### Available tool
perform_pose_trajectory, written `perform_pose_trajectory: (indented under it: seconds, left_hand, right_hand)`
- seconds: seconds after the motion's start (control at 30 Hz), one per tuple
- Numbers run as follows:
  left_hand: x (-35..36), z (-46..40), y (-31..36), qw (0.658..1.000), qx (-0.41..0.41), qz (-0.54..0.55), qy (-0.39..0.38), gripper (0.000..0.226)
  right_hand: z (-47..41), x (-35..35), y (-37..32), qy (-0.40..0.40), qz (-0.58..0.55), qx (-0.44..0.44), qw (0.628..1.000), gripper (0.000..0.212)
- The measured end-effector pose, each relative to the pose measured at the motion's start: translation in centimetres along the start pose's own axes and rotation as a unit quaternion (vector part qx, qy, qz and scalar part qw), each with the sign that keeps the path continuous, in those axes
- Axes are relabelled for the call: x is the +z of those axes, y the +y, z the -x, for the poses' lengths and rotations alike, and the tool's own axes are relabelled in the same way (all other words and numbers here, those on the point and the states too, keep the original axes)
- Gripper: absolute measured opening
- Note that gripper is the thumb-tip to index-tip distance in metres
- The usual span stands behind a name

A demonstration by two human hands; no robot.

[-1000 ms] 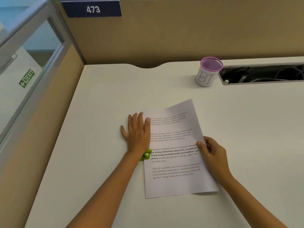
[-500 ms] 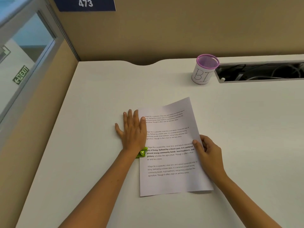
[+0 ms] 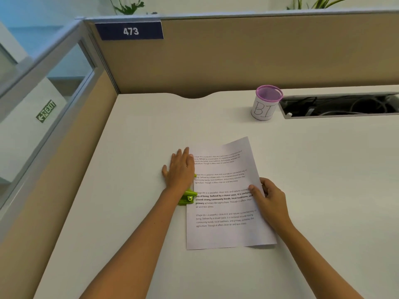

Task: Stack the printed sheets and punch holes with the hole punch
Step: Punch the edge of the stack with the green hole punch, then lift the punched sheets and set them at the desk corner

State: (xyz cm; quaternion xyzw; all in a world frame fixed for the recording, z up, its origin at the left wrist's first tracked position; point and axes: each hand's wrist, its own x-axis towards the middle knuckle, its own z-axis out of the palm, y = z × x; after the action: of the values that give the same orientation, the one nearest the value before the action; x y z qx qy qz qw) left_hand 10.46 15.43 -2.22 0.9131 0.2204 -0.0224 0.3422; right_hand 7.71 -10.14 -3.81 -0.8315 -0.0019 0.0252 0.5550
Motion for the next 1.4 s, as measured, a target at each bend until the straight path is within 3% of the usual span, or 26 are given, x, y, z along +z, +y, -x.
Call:
perform_pose_trajectory:
  seconds: [0.2, 0.47, 0.6, 0.77, 0.87, 0.97, 1.07, 1.13, 1.17, 1.3, 1.4]
  left_hand:
    - [-0.9, 3.6, -1.7, 0.986, 0.07, 0.141, 0.059, 0.041]
    - [-1.3, 6.4, -4.3, 0.98, 0.19, 0.046, 0.045, 0.041]
    - [-1.5, 6.5, -4.4, 0.983, 0.18, 0.03, 0.033, 0.043]
    - [-2.7, 6.4, -3.4, 0.993, 0.088, 0.06, -0.055, 0.06]
    - [-3.7, 6.9, -1.3, 0.994, 0.076, 0.081, -0.024, 0.068]
    - [-4.0, 8.5, 1.9, 0.978, 0.105, 0.173, -0.053, 0.077]
    - [-4.0, 10.5, 5.0, 0.911, 0.059, 0.372, -0.168, 0.085]
    - [-3.9, 11.1, 6.2, 0.839, 0.029, 0.491, -0.235, 0.062]
    - [-3.6, 11.4, 6.6, 0.821, 0.03, 0.515, -0.245, 0.043]
    - [-2.8, 12.2, 8.5, 0.852, 0.073, 0.499, -0.139, 0.026]
    - [-2.6, 12.5, 9.7, 0.874, 0.12, 0.468, -0.057, 0.015]
  right_hand:
    - [0.2, -0.1, -0.5, -0.013, -0.009, 0.003, 1.0, 0.018]
    - [0.4, -0.8, -1.0, -0.038, -0.011, 0.016, 0.999, 0.018]
    - [0.4, -2.3, -0.8, -0.043, -0.028, 0.043, 0.998, 0.019]
    - [0.9, -5.4, -0.2, -0.024, -0.077, 0.082, 0.993, 0.018]
    - [1.5, -7.4, 0.0, -0.004, -0.107, 0.086, 0.991, 0.019]
    - [2.0, -9.1, -0.5, -0.005, -0.157, 0.083, 0.984, 0.018]
    - [2.3, -10.1, -2.3, -0.024, -0.22, 0.066, 0.973, 0.02]
    - [2.2, -10.7, -4.2, -0.041, -0.249, 0.038, 0.967, 0.023]
    - [2.2, -11.0, -5.2, -0.053, -0.256, 0.023, 0.965, 0.024]
    - [2.5, -12.2, -9.0, -0.11, -0.253, -0.043, 0.96, 0.03]
    - [3.2, -11.9, -10.6, -0.089, -0.228, -0.084, 0.966, 0.024]
